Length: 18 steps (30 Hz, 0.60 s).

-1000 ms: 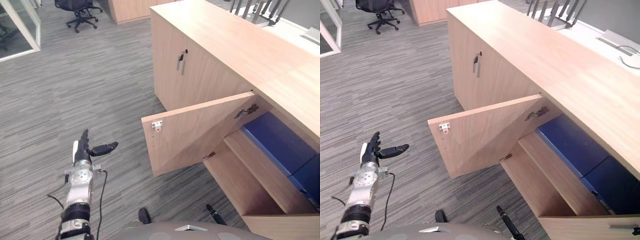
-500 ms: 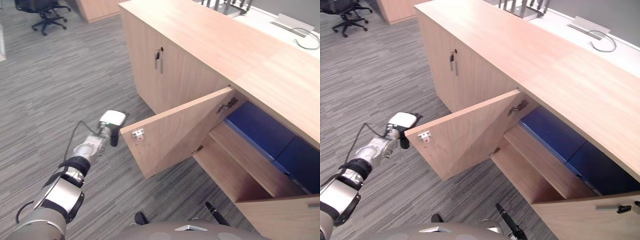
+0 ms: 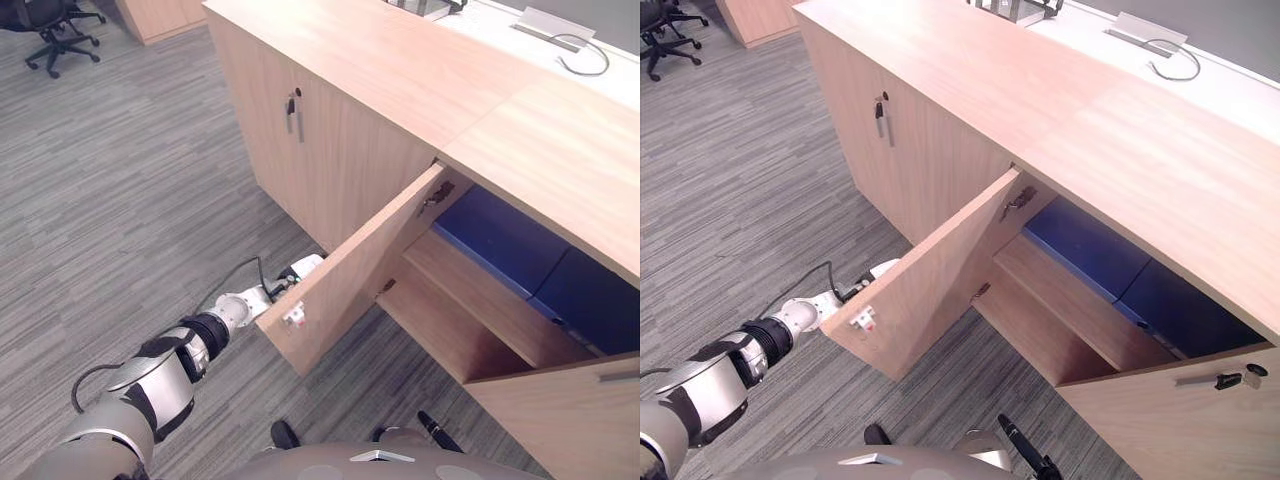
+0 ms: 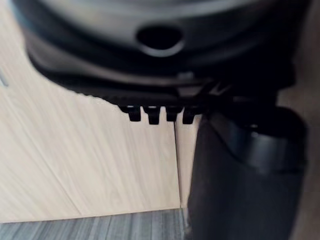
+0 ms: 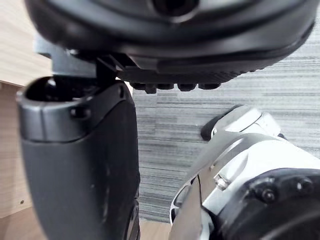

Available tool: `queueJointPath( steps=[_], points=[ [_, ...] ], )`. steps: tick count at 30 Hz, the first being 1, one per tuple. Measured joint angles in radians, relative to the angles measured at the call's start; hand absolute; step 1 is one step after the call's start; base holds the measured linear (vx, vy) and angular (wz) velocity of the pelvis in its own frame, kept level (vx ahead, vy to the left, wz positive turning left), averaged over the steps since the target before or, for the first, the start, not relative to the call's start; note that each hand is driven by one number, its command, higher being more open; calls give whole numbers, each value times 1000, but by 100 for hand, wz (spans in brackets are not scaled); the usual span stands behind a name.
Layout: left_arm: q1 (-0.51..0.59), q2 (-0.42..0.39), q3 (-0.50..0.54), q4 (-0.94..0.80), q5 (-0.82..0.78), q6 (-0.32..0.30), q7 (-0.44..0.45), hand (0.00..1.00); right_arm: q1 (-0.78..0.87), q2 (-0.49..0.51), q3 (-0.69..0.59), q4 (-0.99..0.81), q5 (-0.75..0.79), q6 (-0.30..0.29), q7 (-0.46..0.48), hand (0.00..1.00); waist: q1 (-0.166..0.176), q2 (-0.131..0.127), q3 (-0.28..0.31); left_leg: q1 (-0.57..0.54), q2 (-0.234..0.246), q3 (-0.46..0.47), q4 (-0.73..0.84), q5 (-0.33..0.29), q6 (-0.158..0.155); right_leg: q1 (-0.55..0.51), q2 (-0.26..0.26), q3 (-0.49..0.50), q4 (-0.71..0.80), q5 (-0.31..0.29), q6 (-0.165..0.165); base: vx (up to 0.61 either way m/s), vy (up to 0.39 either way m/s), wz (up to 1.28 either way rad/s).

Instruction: Walk over to the cabinet, pick up the folder, carry it to the office cabinet, place the folder inside the office cabinet, then close the office cabinet door

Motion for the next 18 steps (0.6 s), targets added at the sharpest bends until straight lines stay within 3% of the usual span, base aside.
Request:
queueJointPath(
  steps=[5,7,9,15,18],
  points=[
    [37,-57,-15,-27,-81,38,-12,100,-17,2,-4,2,-73,12,-3,100,-5,-19,12,-20,-32,2,-1,12,17,-8,-26,5,-36,-2,9,-95,33,-6],
    [54,-76,-47,-60,-129,36,-46,100,-17,-7,0,7,-222,32,18,100,-6,-32,16,-25,-51,-6,-4,20,28,-3,-43,-9,-40,-22,37,-96,27,12],
    [68,-104,-82,-81,-160,25,-74,100,-16,-14,-1,5,-323,37,36,100,-11,-32,16,-30,-61,-20,-4,27,38,2,-52,-24,-45,-32,45,-83,31,20],
    [139,-234,-271,-118,-160,-152,-202,100,-18,-61,10,-56,-607,31,120,100,-37,-42,15,-30,-80,-43,-4,28,42,12,-70,-45,-47,-31,54,-41,59,13],
    [161,-275,-301,-123,-161,-185,-230,100,-18,-77,40,-95,-696,31,169,100,-47,-51,16,-30,-84,-42,-4,26,40,12,-73,-42,-48,-30,53,-3,46,0]
  ],
)
